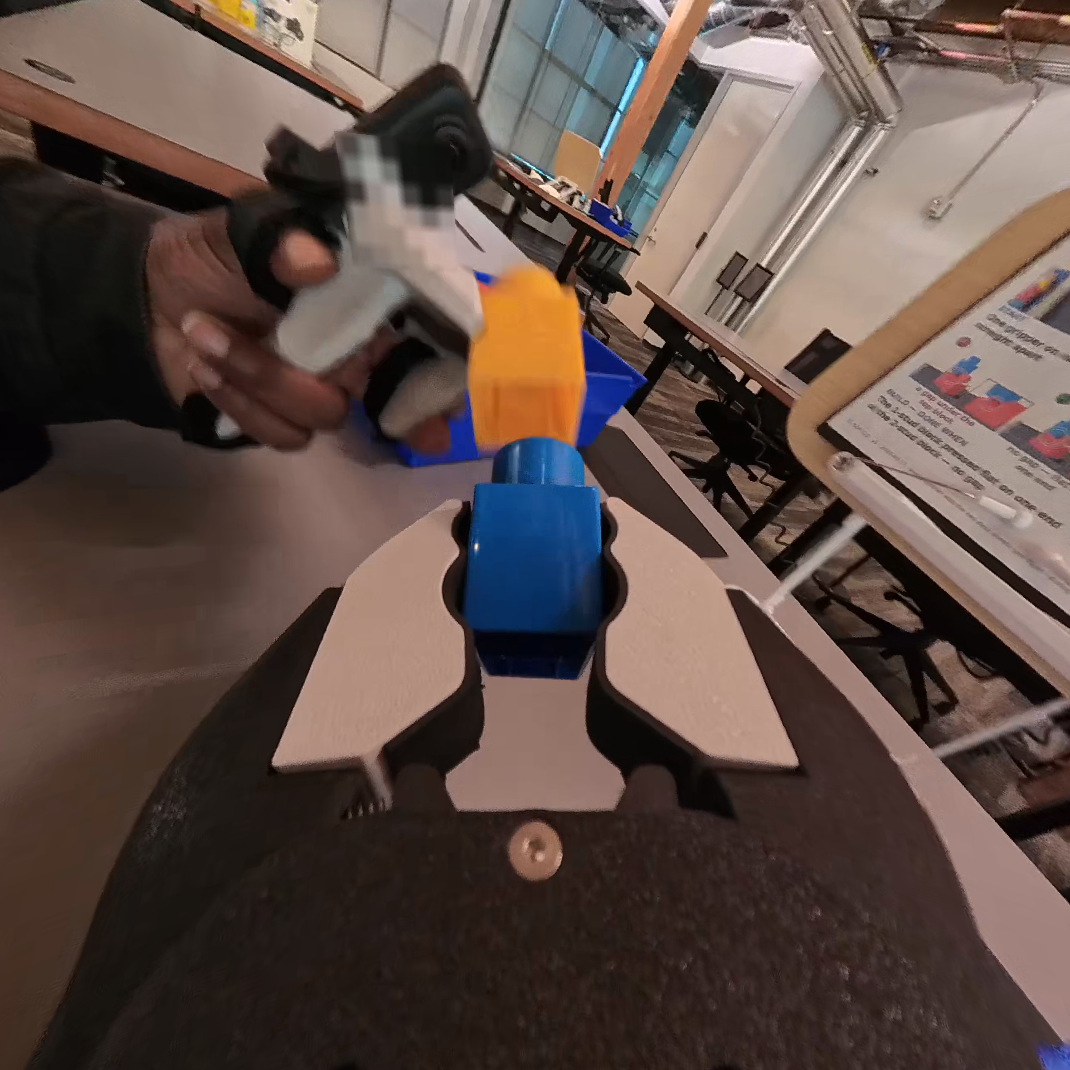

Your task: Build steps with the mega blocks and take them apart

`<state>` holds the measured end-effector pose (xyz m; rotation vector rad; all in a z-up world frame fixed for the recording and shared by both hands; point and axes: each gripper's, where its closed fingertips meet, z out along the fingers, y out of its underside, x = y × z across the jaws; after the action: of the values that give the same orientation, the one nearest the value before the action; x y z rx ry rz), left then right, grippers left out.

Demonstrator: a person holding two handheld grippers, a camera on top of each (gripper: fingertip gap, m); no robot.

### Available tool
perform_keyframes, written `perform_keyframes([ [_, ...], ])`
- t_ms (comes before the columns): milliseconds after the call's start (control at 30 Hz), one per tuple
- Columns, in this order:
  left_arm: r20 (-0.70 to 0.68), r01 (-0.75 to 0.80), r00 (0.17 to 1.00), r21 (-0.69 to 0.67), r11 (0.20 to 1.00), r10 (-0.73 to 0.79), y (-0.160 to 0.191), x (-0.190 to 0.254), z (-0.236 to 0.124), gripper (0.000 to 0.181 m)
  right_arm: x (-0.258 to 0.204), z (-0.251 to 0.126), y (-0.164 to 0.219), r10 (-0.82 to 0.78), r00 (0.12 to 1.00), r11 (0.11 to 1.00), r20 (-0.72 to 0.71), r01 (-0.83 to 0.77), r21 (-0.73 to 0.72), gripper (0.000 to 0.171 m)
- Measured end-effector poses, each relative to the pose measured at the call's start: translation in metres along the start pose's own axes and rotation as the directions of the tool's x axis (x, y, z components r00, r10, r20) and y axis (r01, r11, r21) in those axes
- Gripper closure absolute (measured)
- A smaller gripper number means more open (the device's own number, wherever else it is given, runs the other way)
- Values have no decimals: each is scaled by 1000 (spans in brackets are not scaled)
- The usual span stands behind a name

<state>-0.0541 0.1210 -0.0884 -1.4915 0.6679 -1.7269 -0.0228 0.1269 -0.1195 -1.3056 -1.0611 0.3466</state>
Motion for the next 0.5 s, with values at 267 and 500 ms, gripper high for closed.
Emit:
perform_keyframes([
  [267, 188, -205, 958, -74, 976, 216, -11, -12, -22, 144, 35, -20, 2, 189, 981, 978, -49, -184, 95, 130],
  [500, 577, -224, 648, -480, 848, 498, 19, -96, -58, 143, 43, -20, 4, 256, 964, 961, -71, -247, 121, 130],
])
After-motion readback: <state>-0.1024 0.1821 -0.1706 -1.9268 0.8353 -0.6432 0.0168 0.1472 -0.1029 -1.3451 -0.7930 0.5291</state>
